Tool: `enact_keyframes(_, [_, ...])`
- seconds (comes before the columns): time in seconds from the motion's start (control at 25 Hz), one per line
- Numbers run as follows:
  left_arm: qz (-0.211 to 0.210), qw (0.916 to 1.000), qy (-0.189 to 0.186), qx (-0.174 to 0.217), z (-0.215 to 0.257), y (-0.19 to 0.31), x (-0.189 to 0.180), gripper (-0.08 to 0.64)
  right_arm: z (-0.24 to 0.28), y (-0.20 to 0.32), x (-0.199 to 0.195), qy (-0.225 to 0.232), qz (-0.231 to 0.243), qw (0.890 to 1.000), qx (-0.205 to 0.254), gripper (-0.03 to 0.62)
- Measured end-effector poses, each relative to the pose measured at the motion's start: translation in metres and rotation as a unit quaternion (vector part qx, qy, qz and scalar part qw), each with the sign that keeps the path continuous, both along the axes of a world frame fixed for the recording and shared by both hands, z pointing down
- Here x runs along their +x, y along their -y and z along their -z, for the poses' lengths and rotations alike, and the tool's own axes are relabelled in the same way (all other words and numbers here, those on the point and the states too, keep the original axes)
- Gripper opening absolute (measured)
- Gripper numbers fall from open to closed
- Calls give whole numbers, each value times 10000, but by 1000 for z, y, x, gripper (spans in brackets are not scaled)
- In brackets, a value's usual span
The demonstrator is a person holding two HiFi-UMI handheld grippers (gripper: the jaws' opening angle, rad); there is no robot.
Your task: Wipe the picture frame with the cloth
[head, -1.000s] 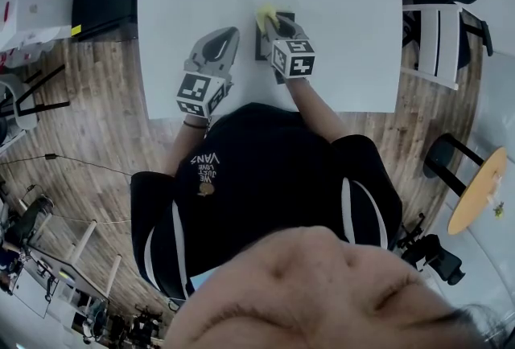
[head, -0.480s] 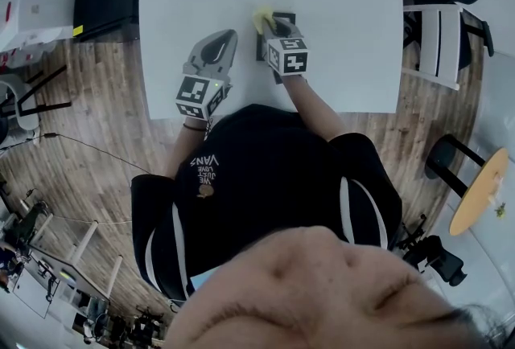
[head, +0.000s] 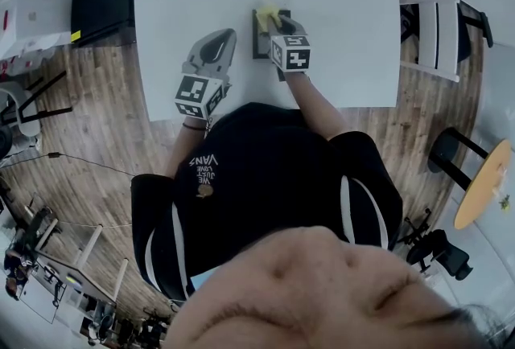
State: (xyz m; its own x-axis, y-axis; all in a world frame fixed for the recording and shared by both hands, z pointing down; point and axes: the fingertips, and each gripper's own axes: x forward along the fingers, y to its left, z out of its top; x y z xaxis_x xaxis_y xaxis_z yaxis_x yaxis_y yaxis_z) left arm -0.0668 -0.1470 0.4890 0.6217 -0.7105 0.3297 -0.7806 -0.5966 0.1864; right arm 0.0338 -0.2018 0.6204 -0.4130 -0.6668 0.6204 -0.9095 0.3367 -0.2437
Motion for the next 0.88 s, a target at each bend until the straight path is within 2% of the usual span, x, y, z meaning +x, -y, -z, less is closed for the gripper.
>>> enact_keyframes(0.88, [-464,9989,-24,102,4,-1,34,17,0,-9,85,-261,-867,9959,13,48])
